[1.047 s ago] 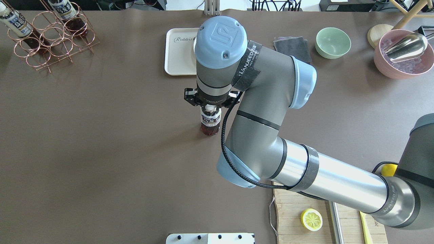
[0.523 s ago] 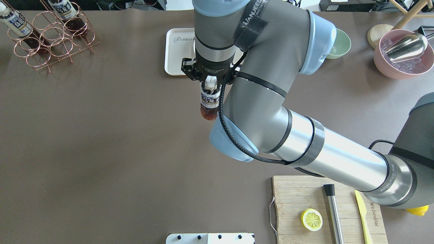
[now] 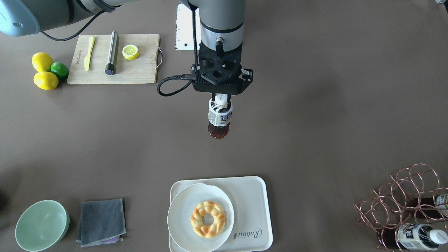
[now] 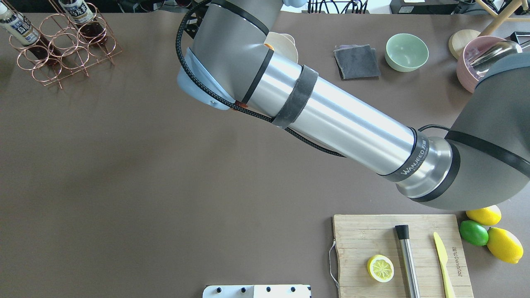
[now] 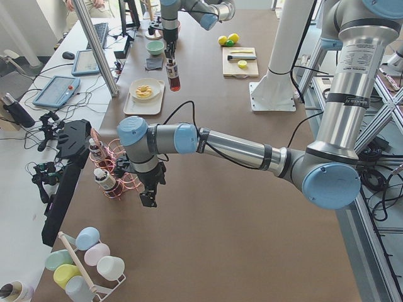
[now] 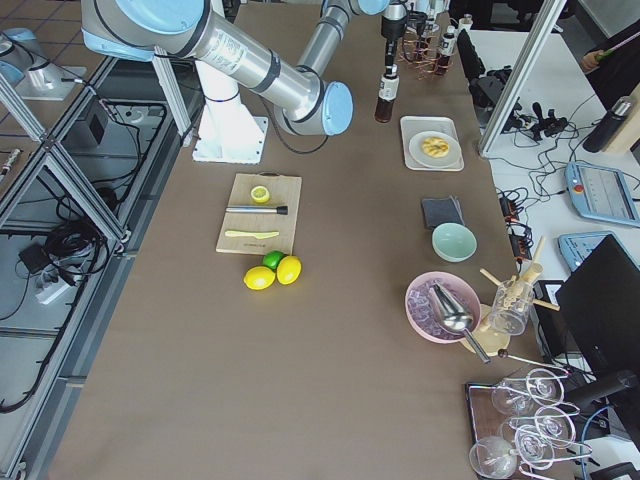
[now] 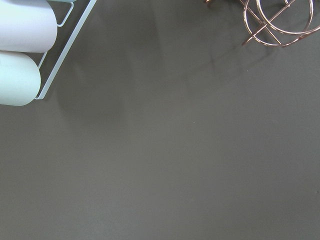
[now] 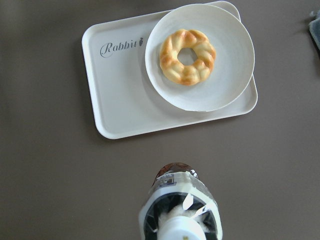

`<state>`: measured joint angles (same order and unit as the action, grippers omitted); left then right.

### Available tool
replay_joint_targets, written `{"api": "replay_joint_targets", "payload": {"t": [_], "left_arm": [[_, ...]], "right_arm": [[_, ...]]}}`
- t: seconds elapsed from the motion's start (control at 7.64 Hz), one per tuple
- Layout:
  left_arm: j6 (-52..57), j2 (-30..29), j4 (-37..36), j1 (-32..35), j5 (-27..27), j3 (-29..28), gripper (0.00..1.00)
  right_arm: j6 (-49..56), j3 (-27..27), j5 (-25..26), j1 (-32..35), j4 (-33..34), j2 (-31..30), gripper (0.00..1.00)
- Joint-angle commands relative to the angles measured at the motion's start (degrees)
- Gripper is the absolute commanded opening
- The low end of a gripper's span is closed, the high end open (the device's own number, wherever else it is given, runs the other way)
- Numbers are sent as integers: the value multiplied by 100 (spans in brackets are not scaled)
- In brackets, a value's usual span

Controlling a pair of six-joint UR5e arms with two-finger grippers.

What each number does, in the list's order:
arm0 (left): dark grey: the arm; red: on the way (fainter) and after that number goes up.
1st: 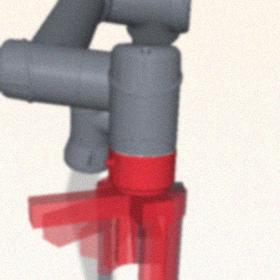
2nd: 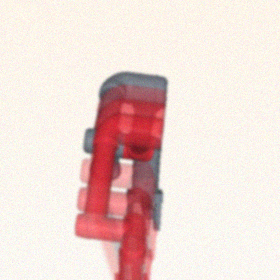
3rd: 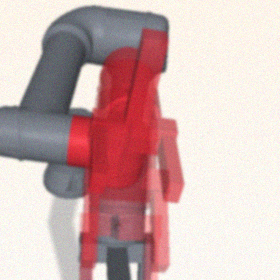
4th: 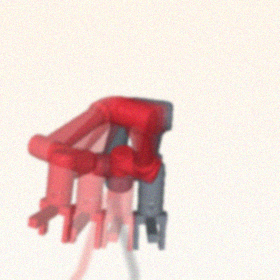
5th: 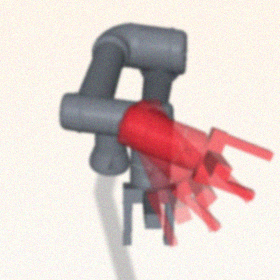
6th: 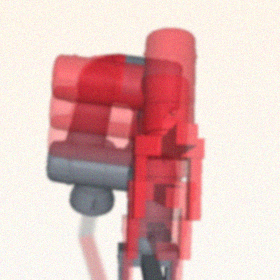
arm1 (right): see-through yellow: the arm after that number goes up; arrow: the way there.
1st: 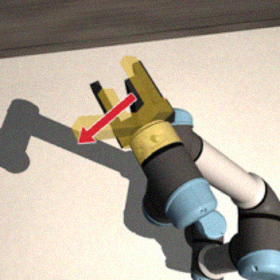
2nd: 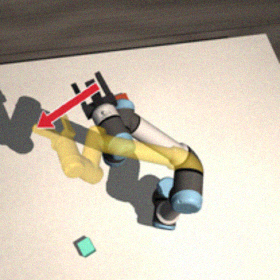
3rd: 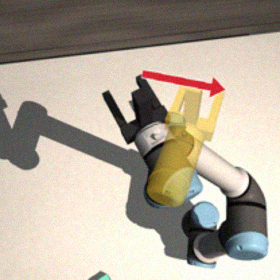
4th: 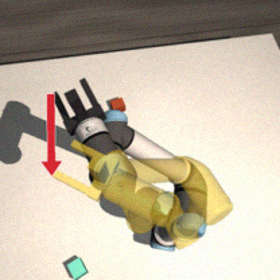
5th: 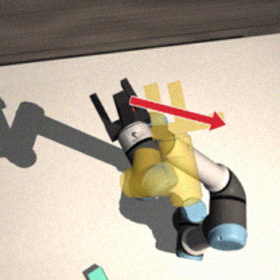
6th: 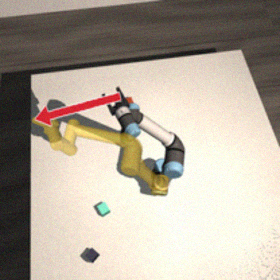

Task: Place tea on tray
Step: 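Carry the tea bottle with the right gripper over the white tray beside the plate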

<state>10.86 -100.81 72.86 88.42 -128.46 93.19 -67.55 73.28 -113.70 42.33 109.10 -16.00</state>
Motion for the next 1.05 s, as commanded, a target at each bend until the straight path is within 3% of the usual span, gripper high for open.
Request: {"api": "replay_joint_targets", "payload": {"t": [0.0,0.26,0.52,0.92], "left_arm": [[3,-17,9,0,-12,-142,98],[3,-105,9,0,-12,-239,98],[3,-298,9,0,-12,-449,98],[3,-483,26,-9,-12,-661,98]], "right_arm": [[102,-1863,-135,327,-1230,639,0],[208,-3165,-162,373,-2176,1133,0],[181,-3958,-118,373,-3083,1318,0],[190,-4426,198,364,-3833,1328,0]]}}
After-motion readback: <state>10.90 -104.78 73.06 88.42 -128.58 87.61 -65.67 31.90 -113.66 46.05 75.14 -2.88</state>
